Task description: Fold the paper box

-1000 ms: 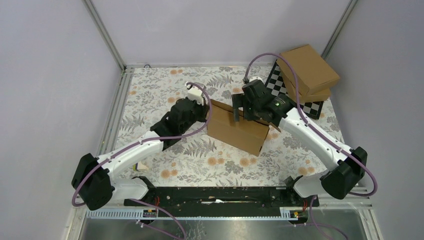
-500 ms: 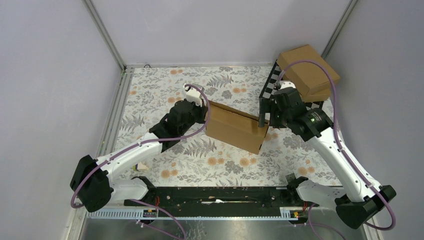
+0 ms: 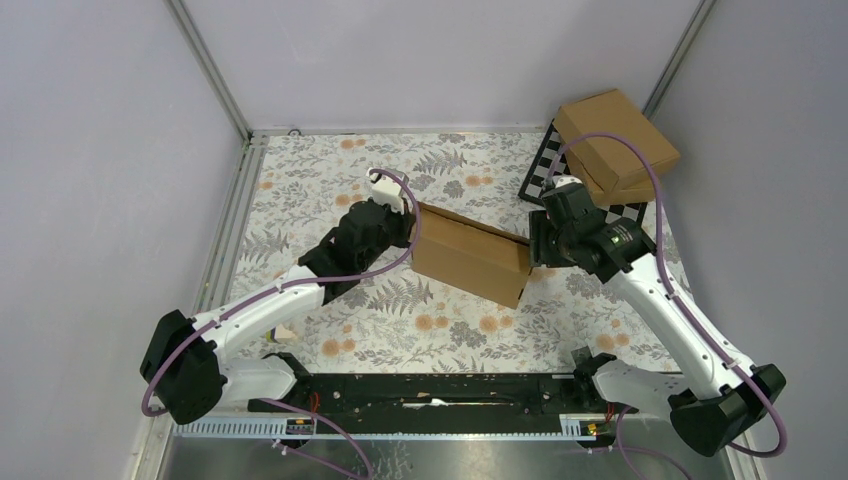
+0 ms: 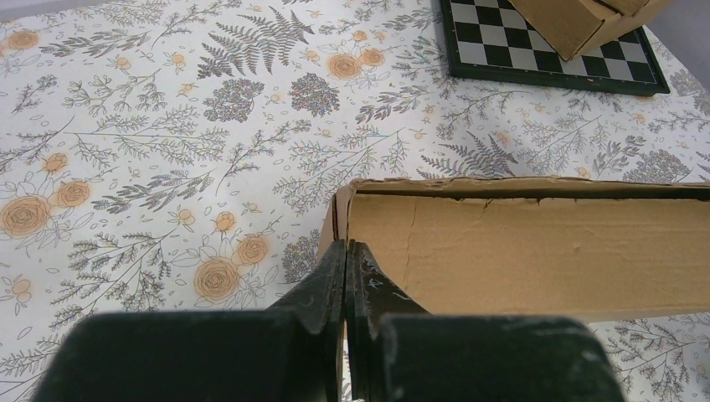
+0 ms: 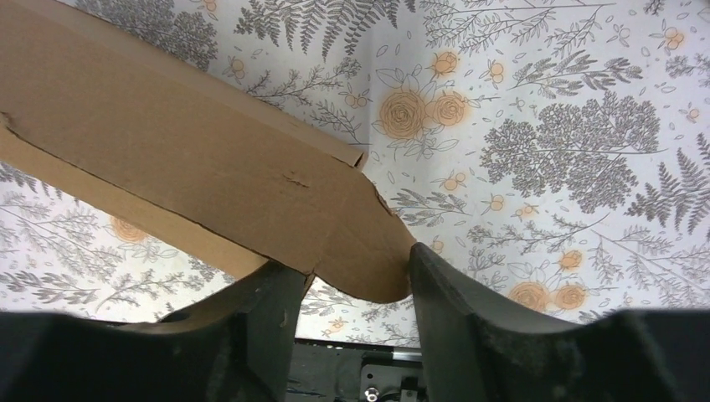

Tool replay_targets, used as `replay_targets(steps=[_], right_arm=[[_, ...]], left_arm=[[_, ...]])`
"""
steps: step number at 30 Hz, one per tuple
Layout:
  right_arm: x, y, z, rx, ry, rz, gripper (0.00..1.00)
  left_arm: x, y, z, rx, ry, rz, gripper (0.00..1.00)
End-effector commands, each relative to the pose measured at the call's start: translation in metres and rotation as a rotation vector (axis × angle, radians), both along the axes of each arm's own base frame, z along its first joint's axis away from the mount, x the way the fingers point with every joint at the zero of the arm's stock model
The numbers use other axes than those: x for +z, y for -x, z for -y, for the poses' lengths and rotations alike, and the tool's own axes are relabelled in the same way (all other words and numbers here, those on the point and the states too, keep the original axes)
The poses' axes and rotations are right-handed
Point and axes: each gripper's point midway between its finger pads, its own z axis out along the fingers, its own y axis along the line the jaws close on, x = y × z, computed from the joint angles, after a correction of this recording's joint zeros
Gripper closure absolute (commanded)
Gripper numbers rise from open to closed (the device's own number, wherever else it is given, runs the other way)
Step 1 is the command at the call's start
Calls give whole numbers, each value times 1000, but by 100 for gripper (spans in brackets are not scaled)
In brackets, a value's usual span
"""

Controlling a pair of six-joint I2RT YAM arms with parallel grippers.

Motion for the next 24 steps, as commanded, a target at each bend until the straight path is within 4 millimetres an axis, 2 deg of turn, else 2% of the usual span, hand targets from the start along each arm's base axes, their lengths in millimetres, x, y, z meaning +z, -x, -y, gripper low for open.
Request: replay_targets(steps=[1,4,6,11,17,24], right_arm=[[-2,-7,2,5,27,4,49],[4,-9,-5,7,-8,6,67],[10,-9,-13,12,-55,0,74],[19,-9,-27,-49,-201,-55,82],[18,-4,-28,-159,-263,-148,91],[26,-6,-26,-286,-387,-212,95]], left_arm=[[-6,6,-1,-18,-17,-22,100],[-5,7,-1,-20,-20,-20,100],[-4,8,-1,-21,-21,-16,100],[-6,10,-1,-28,-31,-10,100],[-4,11,-3,-22,-47,6,100],[-11,13,-2,-15,-66,19,100]])
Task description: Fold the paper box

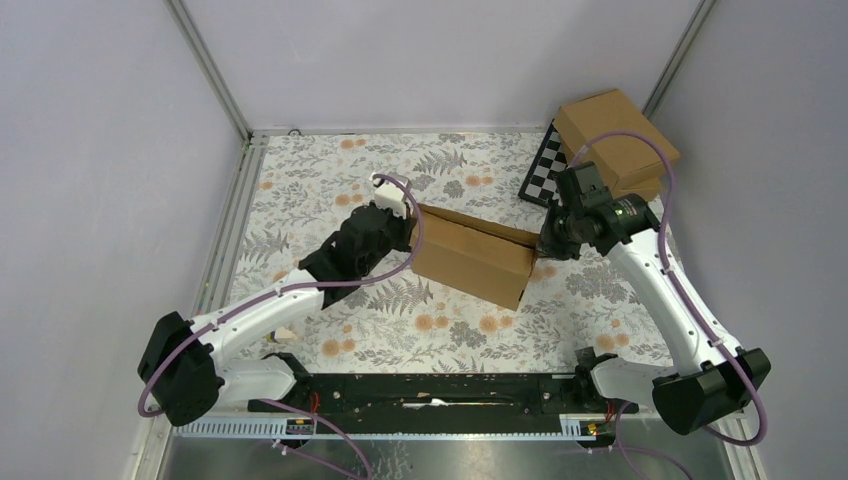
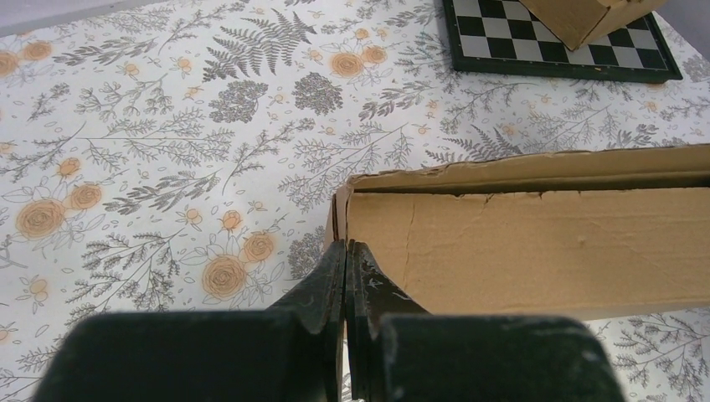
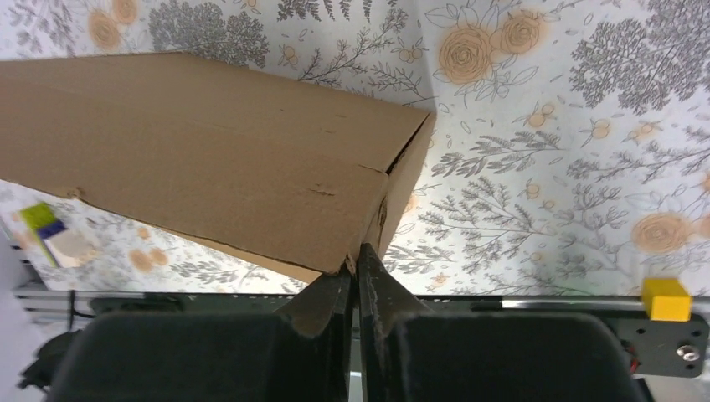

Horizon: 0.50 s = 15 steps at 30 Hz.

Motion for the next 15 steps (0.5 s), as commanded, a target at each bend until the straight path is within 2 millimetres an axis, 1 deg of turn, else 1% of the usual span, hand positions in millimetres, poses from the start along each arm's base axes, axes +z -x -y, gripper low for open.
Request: replay_targets(steps=[1,3,6,10,13,15], right_arm=[[26,-3,-12,-95,-180,-21,95],[29,-3,-16,-102,-220,-35,95],[27,-2,-19,-94,-236,-55,95],[15,-1,-5,-121,-165,-31,95],[8,5,-2,-90,-148,-20,94],[3,9,4,-71,-119,-6,94]], left_arm=[[-11,7,-2,-8,-30,-1,100],[-12,7,-2,-8,-35,2,100],[-13,7,-2,-5,-43,3,100],[-12,7,-2,-4,-42,5,100],[-12,7,-2,-4,-43,4,100],[-11,7,-1,-5,-40,6,100]])
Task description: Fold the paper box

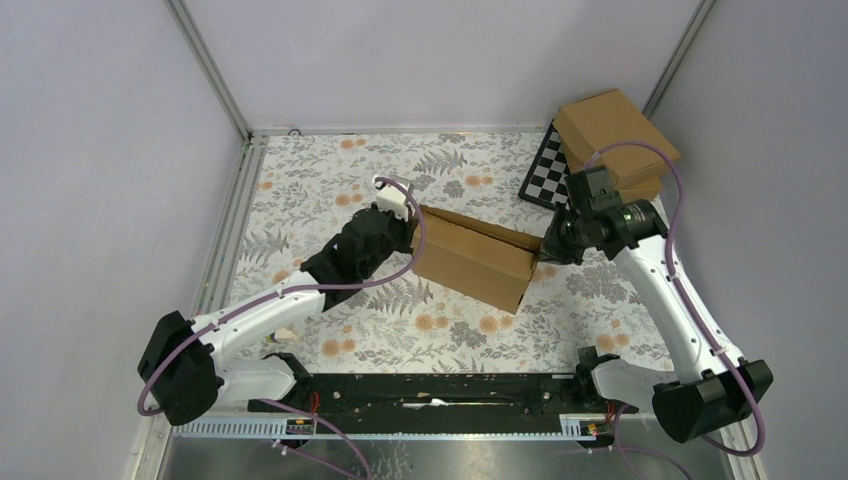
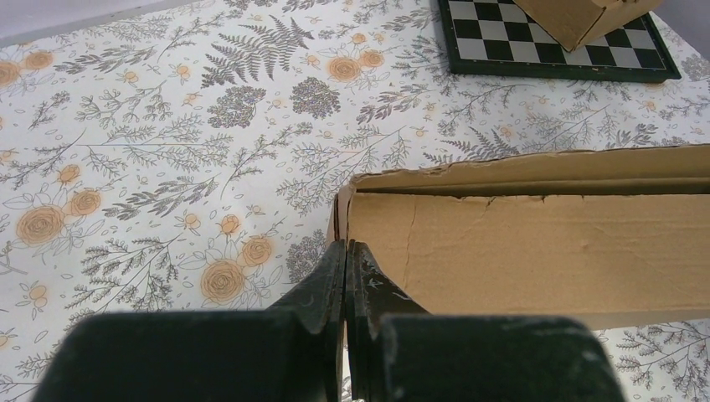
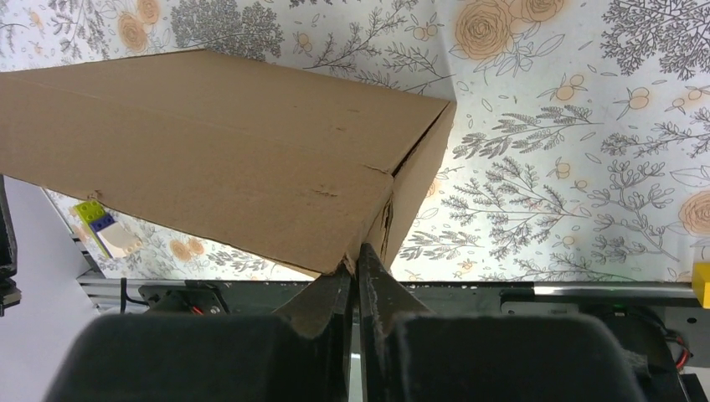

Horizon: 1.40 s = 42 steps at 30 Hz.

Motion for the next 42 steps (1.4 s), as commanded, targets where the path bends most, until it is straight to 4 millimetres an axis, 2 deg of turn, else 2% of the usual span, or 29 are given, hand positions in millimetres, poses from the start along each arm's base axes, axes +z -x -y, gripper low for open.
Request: replay_targets(steps=[1,3,9,14,17,19,20,22,23,25,29,39,42], right_arm=[[1,5,8,21,20,69,94],[-7,10,11,42,35,71,94],[-25,19,-4,132,-50,110,90],[-35,22,5,131,4,96,85],[-30,23,6,137,5,102,85],[-15,20,2,139,-19,129,82],[-8,19,-2,150,-38,144,76],[-1,20,-7,171,-68,153,55],[0,21,-8,180,-68,152,50],[-7,22,-4,177,-41,134,48],[-16,22,-2,163,-31,109,58],[6,20,-1,123,-46,146,84],[4,21,-3,117,-61,130,87]], left_arm=[[-11,5,-4,-2,-35,-15,100],[-11,5,-4,-3,-33,-15,100],[-11,7,-3,-6,-24,-21,100],[-11,8,-2,-10,-18,-24,100],[-11,9,-2,-12,-17,-25,100],[-9,9,-1,-13,-14,-22,100],[-8,9,-1,-12,-13,-21,100],[-8,10,-1,-14,-14,-20,100],[-8,9,-1,-12,-14,-19,100],[-8,10,-2,-10,-13,-17,100],[-9,11,-1,-17,-15,-20,100],[-8,11,-3,-9,-18,-14,100],[-8,11,-3,-8,-17,-12,100]])
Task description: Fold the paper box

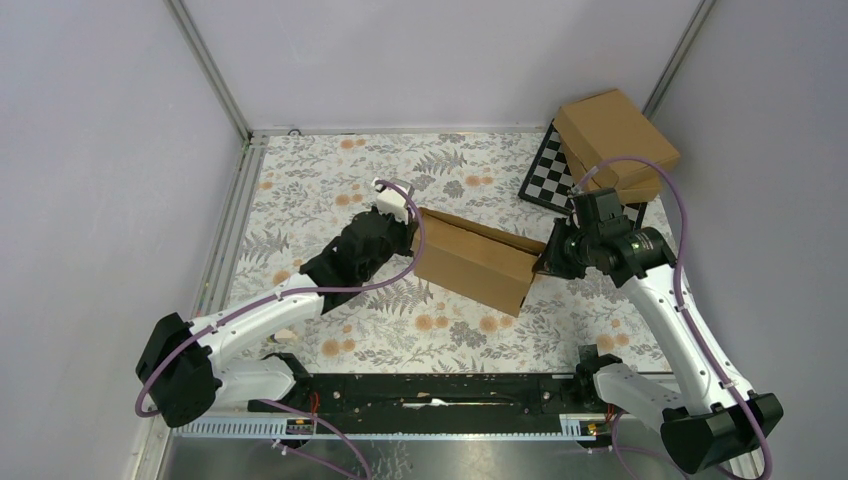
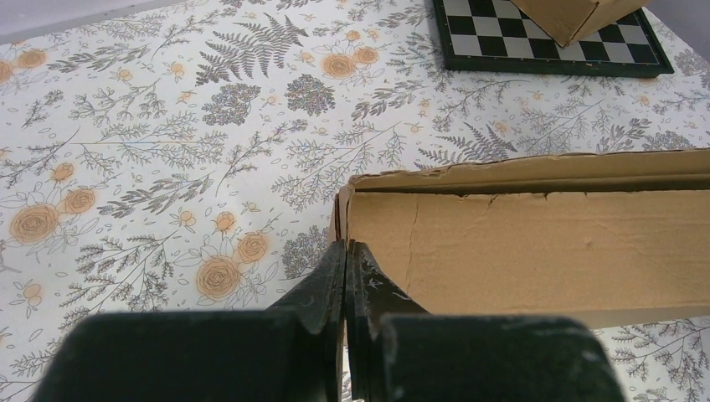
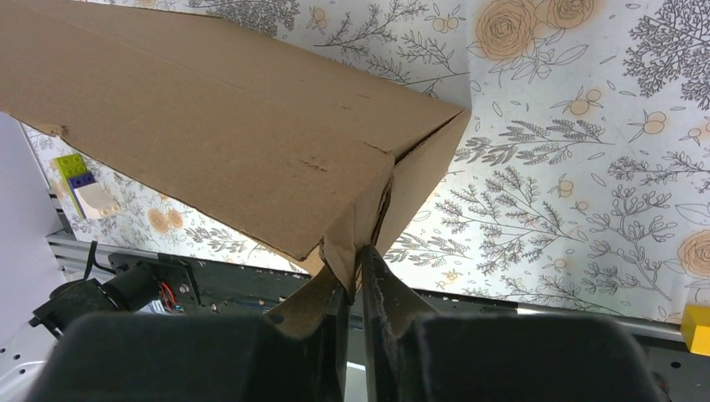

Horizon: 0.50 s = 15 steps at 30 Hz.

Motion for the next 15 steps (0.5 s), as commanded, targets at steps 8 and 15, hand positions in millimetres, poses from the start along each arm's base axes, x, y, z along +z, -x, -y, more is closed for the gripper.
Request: replay_targets(steps=[8,15], right_arm=[[1,6,-3,-1,-25,-21,87],[-27,14,4,1,17,-62,74]], left_arm=[[-7,6,-6,6,-20,-15,100],[-11,7,-5,1,-26,-22,100]])
